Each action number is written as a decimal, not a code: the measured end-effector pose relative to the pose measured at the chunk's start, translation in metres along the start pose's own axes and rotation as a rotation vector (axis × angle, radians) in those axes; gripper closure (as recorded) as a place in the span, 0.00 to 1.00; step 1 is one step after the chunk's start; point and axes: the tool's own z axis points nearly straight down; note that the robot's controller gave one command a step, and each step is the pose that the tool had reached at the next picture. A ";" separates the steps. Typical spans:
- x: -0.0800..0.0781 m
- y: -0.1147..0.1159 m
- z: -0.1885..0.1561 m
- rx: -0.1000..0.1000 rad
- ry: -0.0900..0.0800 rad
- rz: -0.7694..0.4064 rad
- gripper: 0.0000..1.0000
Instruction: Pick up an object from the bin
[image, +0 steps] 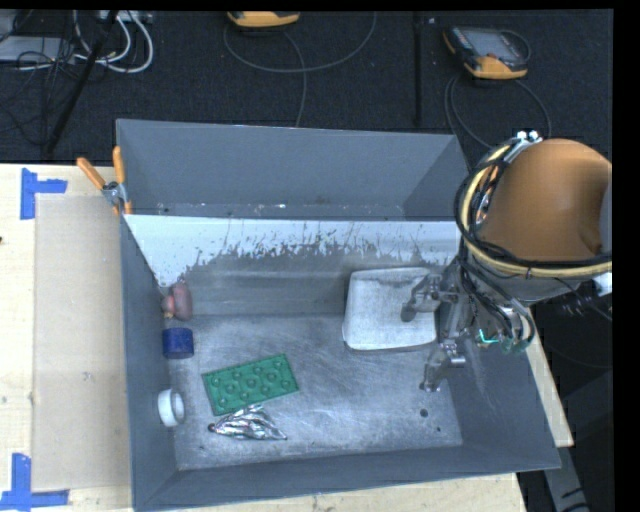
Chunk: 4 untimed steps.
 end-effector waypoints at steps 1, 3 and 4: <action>-0.031 0.116 0.047 -0.001 -0.007 -0.222 0.00; -0.034 0.147 0.165 0.001 -0.009 -0.210 1.00; -0.033 0.156 0.009 0.001 -0.018 -0.238 1.00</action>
Offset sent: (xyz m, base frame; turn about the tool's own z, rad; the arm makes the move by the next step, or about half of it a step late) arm 0.0306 0.1122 -0.0450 -0.2140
